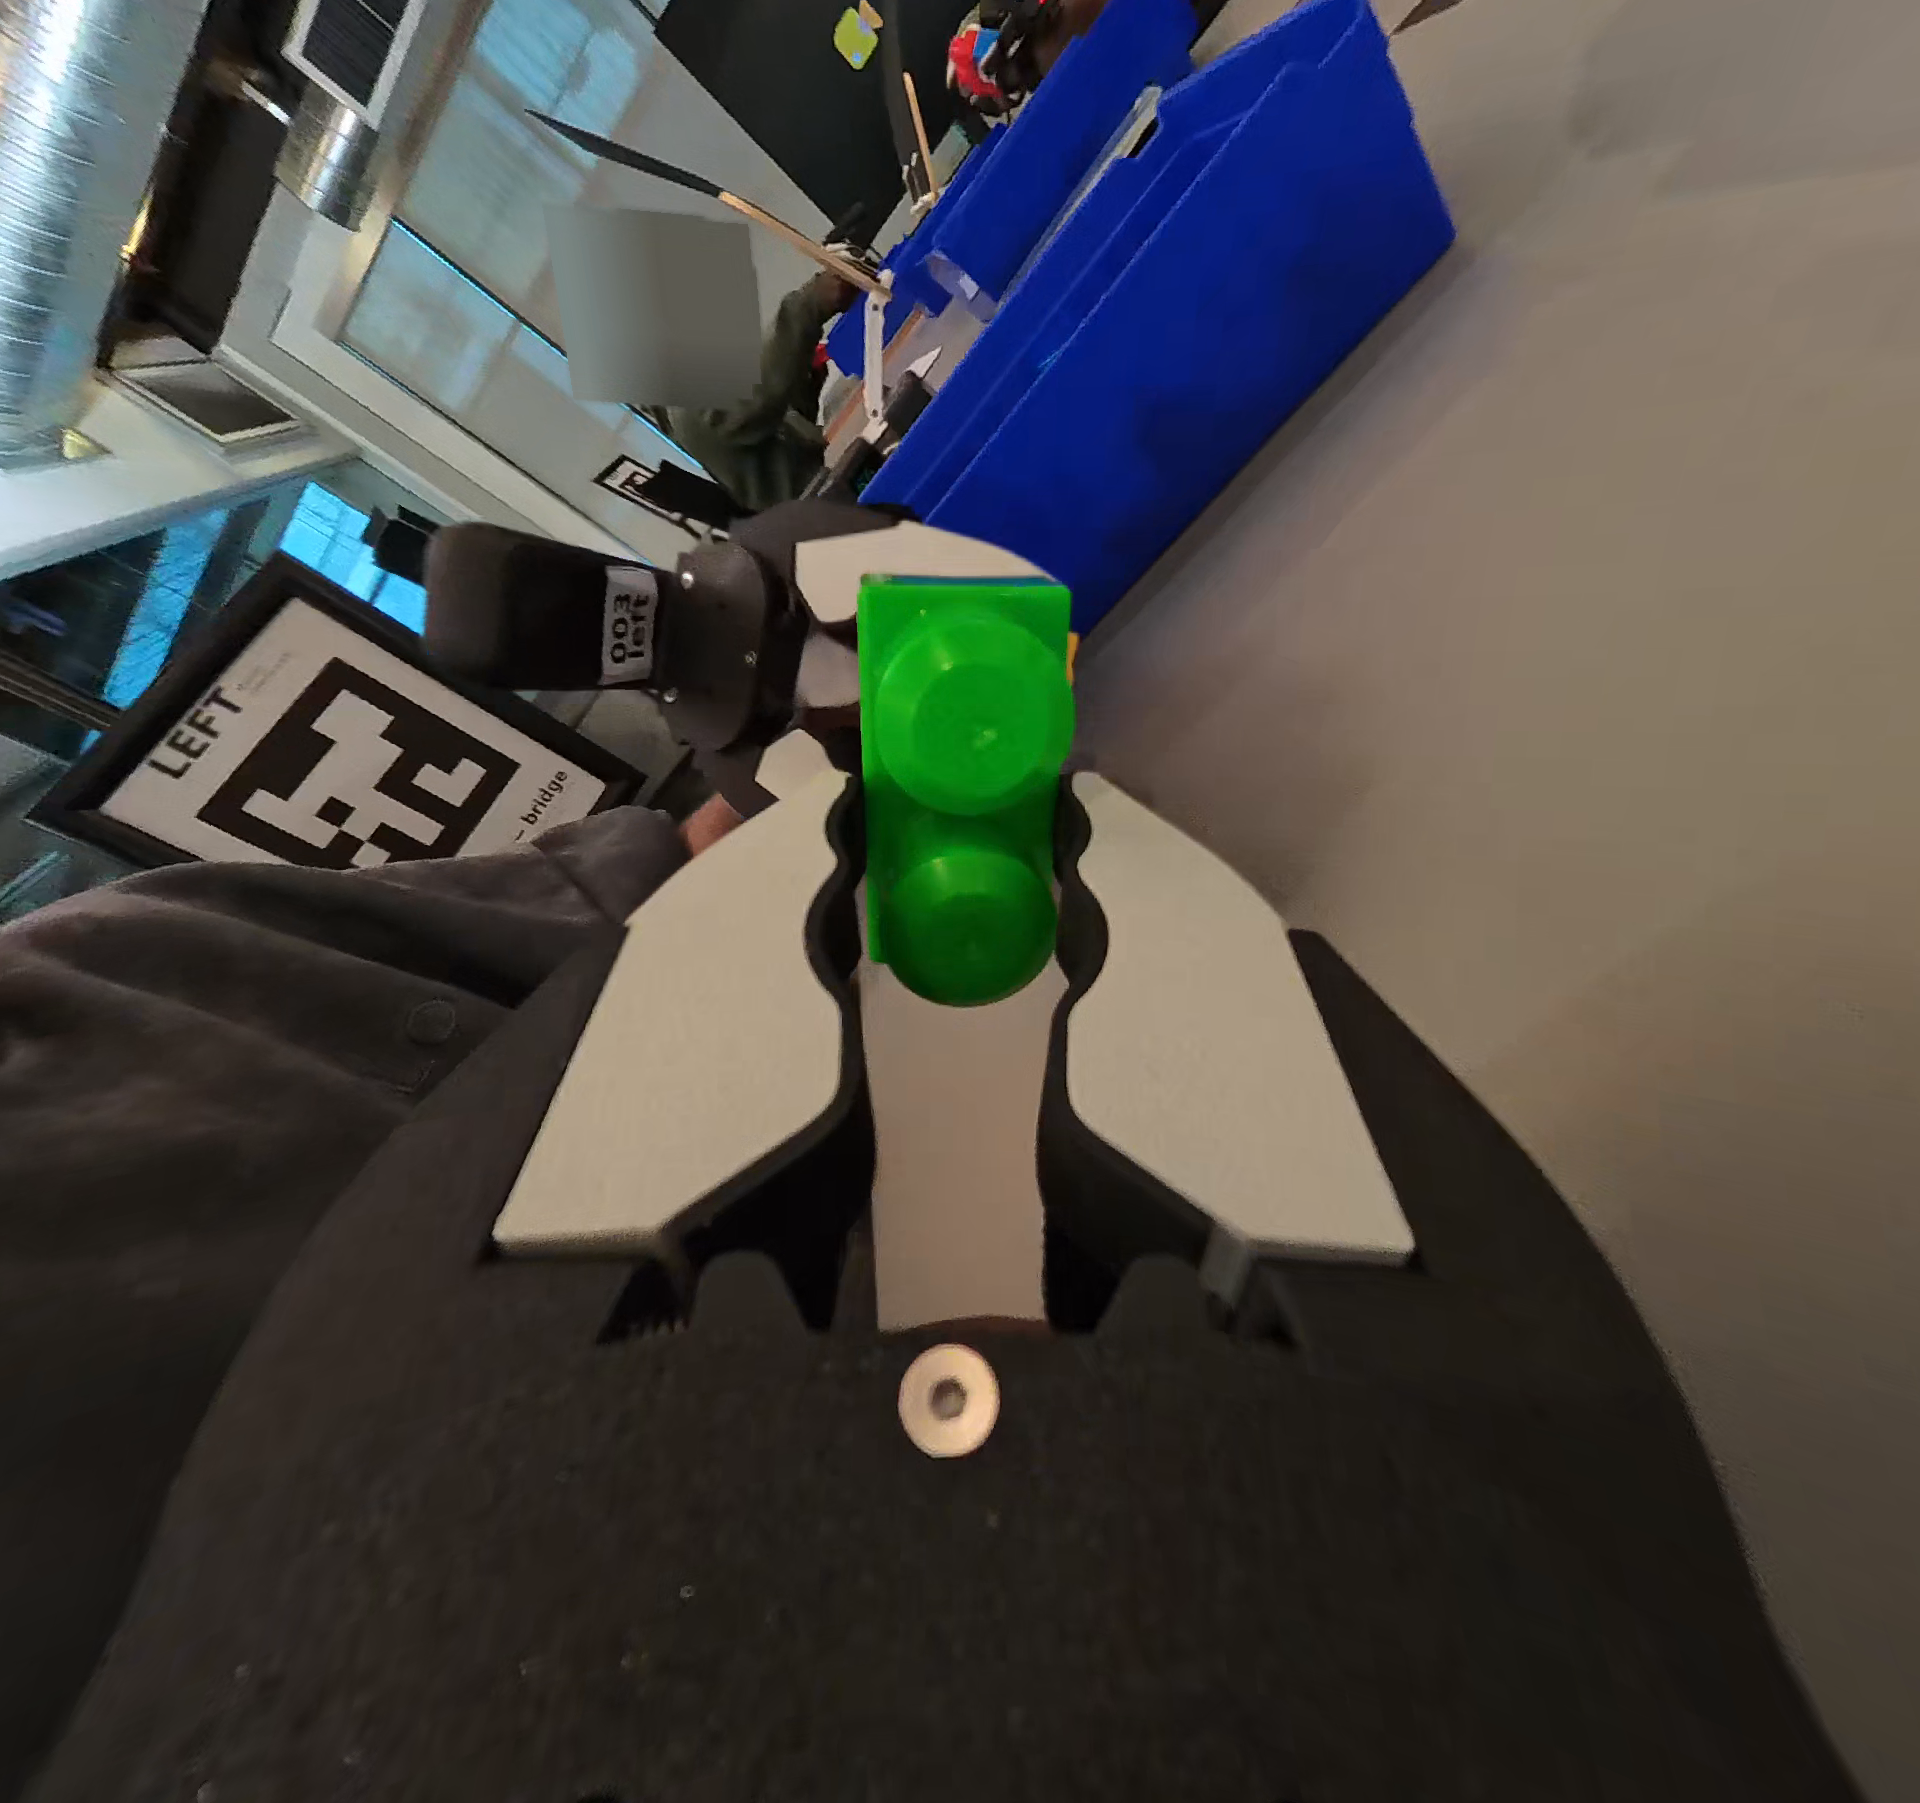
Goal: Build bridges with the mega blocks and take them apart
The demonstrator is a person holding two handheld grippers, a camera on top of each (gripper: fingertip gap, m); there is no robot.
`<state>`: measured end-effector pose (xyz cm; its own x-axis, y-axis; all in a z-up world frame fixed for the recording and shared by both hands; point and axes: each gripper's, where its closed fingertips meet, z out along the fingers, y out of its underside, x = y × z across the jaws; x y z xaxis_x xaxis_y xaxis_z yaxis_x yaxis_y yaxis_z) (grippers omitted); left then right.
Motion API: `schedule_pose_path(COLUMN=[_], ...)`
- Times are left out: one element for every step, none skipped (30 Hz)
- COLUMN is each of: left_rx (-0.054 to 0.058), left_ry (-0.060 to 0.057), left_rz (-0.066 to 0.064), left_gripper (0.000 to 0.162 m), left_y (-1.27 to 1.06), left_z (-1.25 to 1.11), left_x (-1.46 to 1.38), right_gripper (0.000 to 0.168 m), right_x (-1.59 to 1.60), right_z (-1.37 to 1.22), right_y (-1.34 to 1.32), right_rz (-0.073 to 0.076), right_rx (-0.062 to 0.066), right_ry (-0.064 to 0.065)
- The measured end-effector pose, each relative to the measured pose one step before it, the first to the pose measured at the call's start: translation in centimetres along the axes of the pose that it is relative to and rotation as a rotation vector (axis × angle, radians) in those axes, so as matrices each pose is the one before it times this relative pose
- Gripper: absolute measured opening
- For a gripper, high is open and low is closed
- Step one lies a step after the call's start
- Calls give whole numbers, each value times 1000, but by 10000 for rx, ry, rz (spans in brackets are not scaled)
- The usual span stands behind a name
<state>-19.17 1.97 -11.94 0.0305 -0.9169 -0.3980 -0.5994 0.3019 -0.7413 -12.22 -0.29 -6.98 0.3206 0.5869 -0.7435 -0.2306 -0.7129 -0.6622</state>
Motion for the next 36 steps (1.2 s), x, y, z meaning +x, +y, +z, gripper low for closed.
schedule_pose_path(left_rx=[71,87,94,119,97,47,42,48,55,50,7,51,81,-23,-39,88,203,187,95,3,5,87,80,-3,-44,-25,20,54,26,-12,-34,-70,-58,30,32,-51], left_ry=[-51,-57,-33,-49,-44,-36,-6,32,-6,12,-38,-56,41,-32,-70,33,92,61,-55,-138,-79,13,-6,-56,-51,-2,32,13,14,28,21,19,6,-3,44,85], left_rz=[217,223,251,307,335,292,217,134,82,44,23,42,24,34,47,-84,-251,-277,-111,43,-14,-123,-87,23,28,-67,-135,-125,-81,-13,50,81,107,51,-19,42], left_gripper=[74,74,74,74,74,74,74,74,74,74,74,74,74,74,74,74,74,74,74,74,74,74,74,74,74,74,74,74,74,74,74,74,74,74,74,74], left_y=[-554,-613,-643,-658,-597,-515,-463,-421,-372,-316,-207,-215,-258,-78,48,-53,-190,-167,-37,85,62,-77,-87,16,74,81,56,-3,2,17,25,34,54,-39,-61,39], left_z=[67,79,73,71,102,134,162,186,183,187,176,148,134,141,125,42,-12,13,81,124,99,33,30,84,92,99,58,30,16,26,22,22,17,-24,-46,-30], left_x=[-192,-217,-139,-109,-52,-42,2,40,-6,14,-61,-38,137,74,32,98,115,86,-11,-93,-75,-37,-27,0,5,-1,-16,-48,1,56,64,95,74,17,19,56], right_gripper=[34,34,34,34,34,34,34,34,34,34,34,34,34,34,34,34,34,34,34,34,34,34,34,34,34,34,34,34,34,34,34,34,34,34,34,34], right_x=[118,376,-12,-252,-231,-223,78,-150,-406,304,149,-126,-84,174,53,-119,-125,4,96,177,52,-49,15,104,131,125,65,30,49,28,51,118,17,-102,-38,24], right_z=[620,541,428,335,214,130,59,-7,26,-59,-64,47,135,7,-3,-43,-64,-58,-40,-4,29,-21,-35,-35,-19,27,61,57,15,-6,30,68,16,-19,18,37], right_y=[345,359,76,69,-71,-59,-10,-138,49,35,-54,140,257,28,41,47,52,-7,-97,-120,-22,-69,-49,22,12,-18,-41,-58,20,74,173,192,94,-56,42,170], right_rz=[86,-59,-218,-82,-26,-119,-123,-93,55,39,-56,114,207,149,151,215,305,178,21,30,5,64,79,-59,-6,57,22,49,7,-53,-56,-178,-132,-76,-82,-96], right_rx=[-154,-234,-65,-81,-5,-32,-60,53,-48,-19,82,-32,-78,99,110,132,75,93,136,179,106,119,85,26,68,121,137,130,10,-71,-151,-166,-109,-20,-98,-189], right_ry=[30,252,59,-119,-97,-64,127,-51,-281,181,73,-176,-183,-28,-132,-277,-296,-147,14,129,51,-60,-15,60,69,63,24,-2,12,10,41,162,109,17,45,48])
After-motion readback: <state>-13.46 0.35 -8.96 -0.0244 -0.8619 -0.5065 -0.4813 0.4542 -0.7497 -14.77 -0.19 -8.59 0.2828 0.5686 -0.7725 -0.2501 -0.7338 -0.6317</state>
